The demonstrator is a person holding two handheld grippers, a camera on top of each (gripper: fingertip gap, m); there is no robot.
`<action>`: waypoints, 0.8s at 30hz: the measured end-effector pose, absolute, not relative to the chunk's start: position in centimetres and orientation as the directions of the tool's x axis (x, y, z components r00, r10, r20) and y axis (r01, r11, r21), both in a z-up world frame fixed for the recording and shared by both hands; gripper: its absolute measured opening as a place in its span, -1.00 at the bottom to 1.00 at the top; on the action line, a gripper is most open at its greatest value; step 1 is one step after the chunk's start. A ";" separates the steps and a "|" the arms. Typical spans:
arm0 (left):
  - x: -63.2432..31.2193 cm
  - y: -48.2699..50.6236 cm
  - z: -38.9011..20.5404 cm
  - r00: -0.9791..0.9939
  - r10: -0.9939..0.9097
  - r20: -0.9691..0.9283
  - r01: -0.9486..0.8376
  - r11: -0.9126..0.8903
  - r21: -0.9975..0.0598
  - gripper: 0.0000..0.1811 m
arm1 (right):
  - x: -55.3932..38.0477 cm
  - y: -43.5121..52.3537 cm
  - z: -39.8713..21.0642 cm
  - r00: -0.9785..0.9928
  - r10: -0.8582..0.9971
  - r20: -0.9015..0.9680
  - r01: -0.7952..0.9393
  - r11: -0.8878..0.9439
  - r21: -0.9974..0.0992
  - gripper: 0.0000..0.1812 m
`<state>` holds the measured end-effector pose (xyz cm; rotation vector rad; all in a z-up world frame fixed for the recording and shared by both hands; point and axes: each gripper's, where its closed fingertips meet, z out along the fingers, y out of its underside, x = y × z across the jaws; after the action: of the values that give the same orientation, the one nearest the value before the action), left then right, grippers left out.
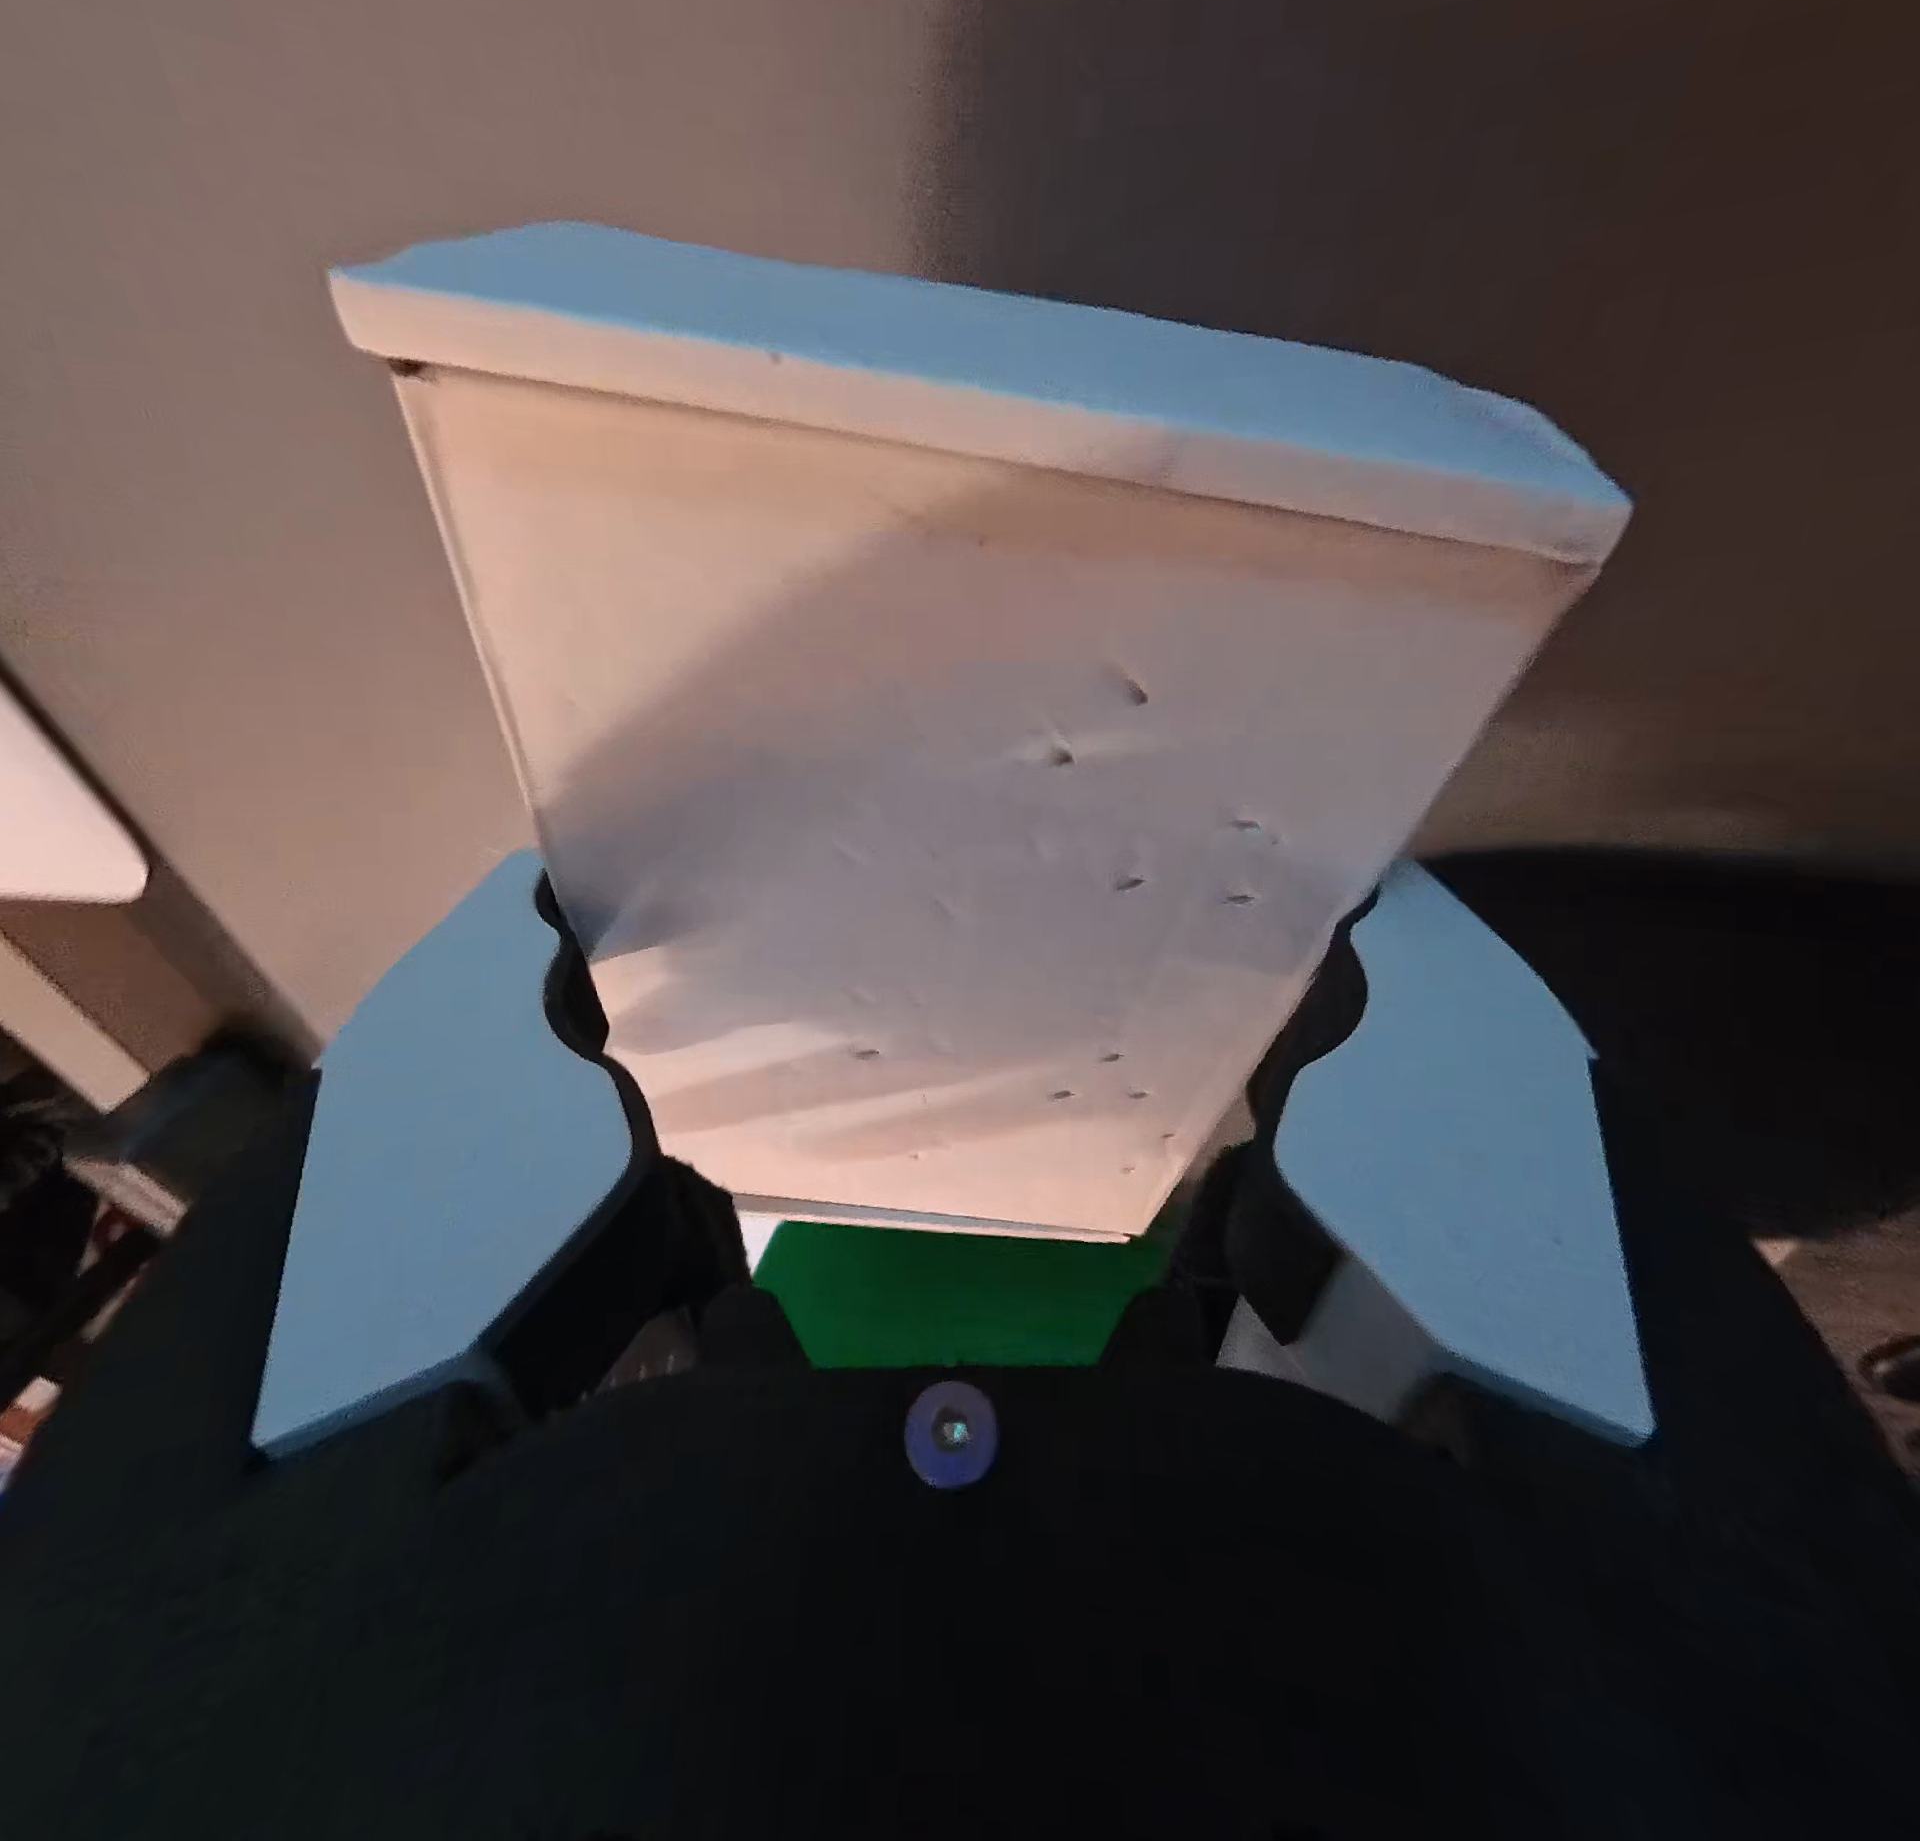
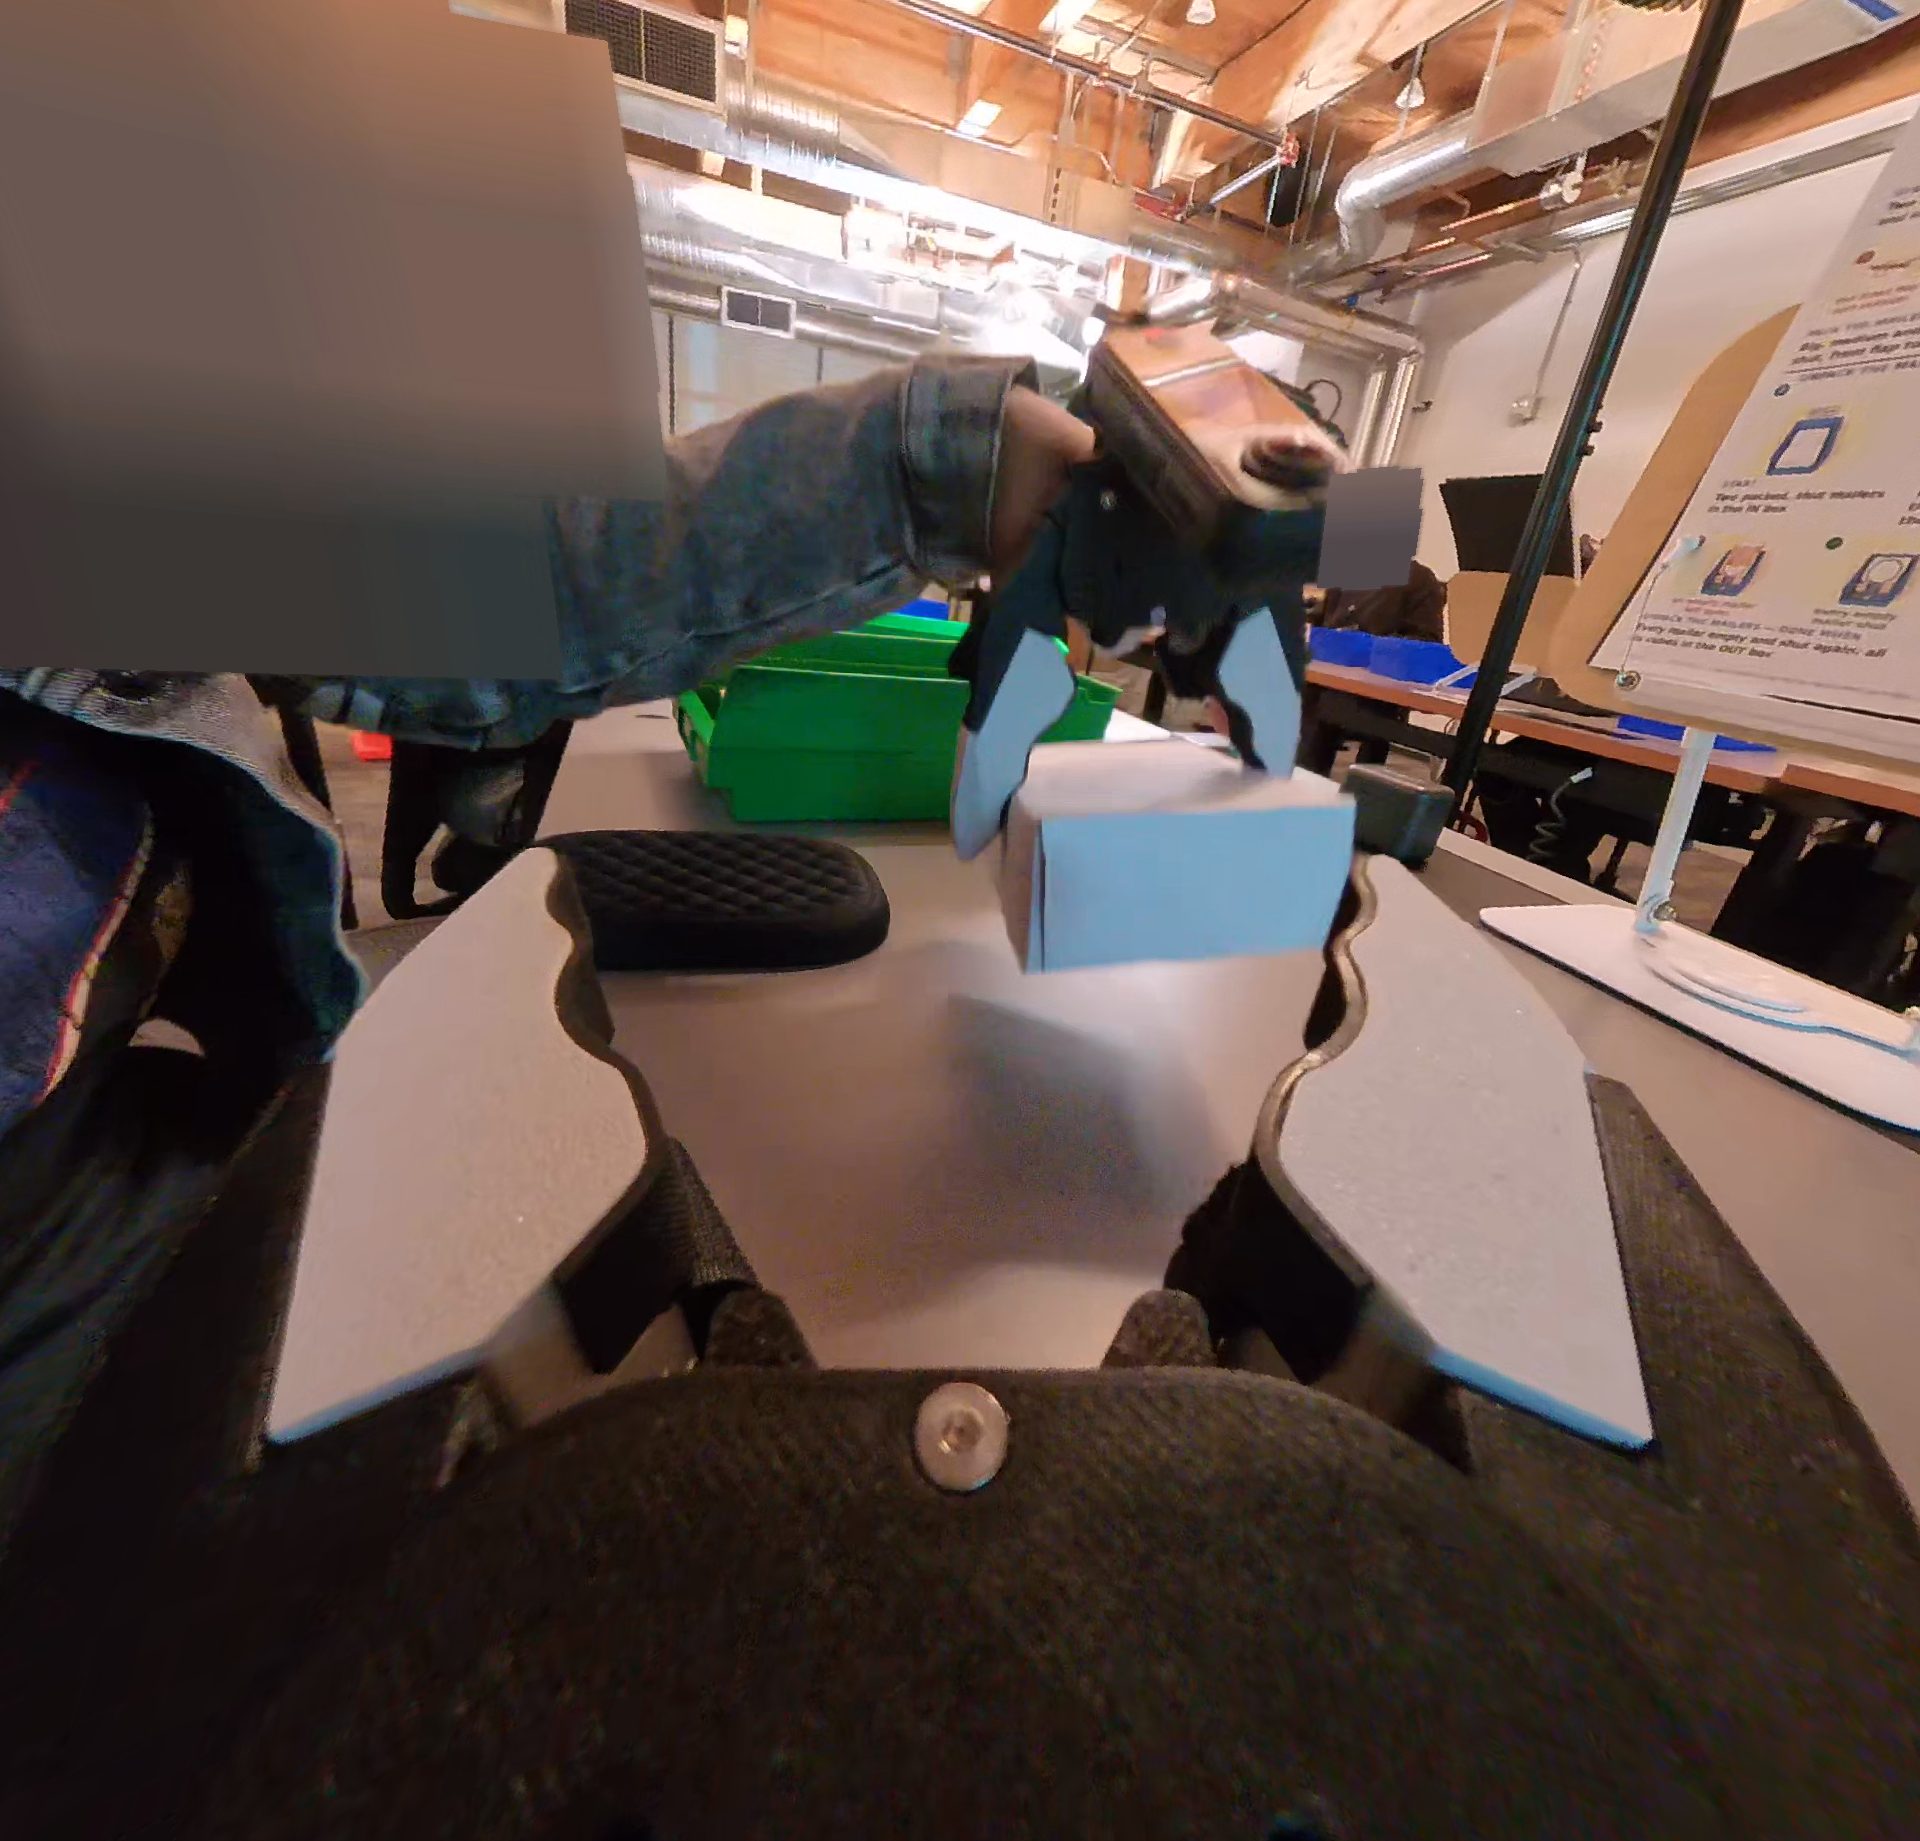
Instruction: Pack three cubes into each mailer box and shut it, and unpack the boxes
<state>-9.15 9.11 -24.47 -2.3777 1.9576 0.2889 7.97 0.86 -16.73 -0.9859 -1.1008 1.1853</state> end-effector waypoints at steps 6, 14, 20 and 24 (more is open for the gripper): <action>-4.9 8.4 -27.8 0.202 -0.973 -0.110 -0.975 -0.210 0.070 0.47 | 8.0 1.0 -16.7 0.041 0.993 0.113 -0.198 0.119 -0.973 0.41; -2.5 7.3 -29.8 0.298 -0.953 -0.054 -0.954 -0.299 0.009 0.48 | 8.0 1.3 -16.9 0.051 0.994 0.094 -0.193 0.102 -0.976 0.39; -0.9 7.2 -27.5 0.337 -0.929 -0.151 -0.900 -0.271 -0.342 0.50 | 8.2 1.9 -16.8 0.067 0.996 0.055 -0.208 0.068 -0.976 0.32; -2.6 6.0 -23.3 0.512 -0.830 -0.222 -0.718 -0.272 -0.640 0.51 | 8.1 2.7 -16.9 0.096 0.995 0.006 -0.200 0.026 -0.979 0.31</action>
<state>-2.55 6.01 -23.34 -2.0506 1.2601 -0.2027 8.09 2.72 -16.85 -1.0917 -0.9989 1.2170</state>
